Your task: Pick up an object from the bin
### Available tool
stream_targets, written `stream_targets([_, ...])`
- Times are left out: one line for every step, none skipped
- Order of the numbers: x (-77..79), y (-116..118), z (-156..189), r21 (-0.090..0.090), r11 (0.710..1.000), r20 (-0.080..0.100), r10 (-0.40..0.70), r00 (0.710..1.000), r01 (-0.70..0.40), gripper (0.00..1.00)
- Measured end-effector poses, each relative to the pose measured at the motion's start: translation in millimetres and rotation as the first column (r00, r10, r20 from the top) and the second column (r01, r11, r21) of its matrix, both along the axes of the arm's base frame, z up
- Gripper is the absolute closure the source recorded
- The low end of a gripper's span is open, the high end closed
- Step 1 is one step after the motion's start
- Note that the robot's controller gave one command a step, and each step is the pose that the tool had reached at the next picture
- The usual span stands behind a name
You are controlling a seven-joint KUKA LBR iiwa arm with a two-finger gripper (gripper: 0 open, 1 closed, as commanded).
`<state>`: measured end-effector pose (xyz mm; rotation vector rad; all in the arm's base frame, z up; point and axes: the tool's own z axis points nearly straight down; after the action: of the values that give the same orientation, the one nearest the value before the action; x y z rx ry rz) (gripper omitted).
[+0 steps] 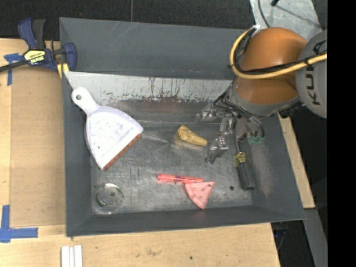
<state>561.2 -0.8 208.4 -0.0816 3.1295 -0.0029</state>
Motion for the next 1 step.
stream_targets([-10.0,29.2,-51.8,0.002,0.996,-0.006,-0.090,0.996,0.090,0.00])
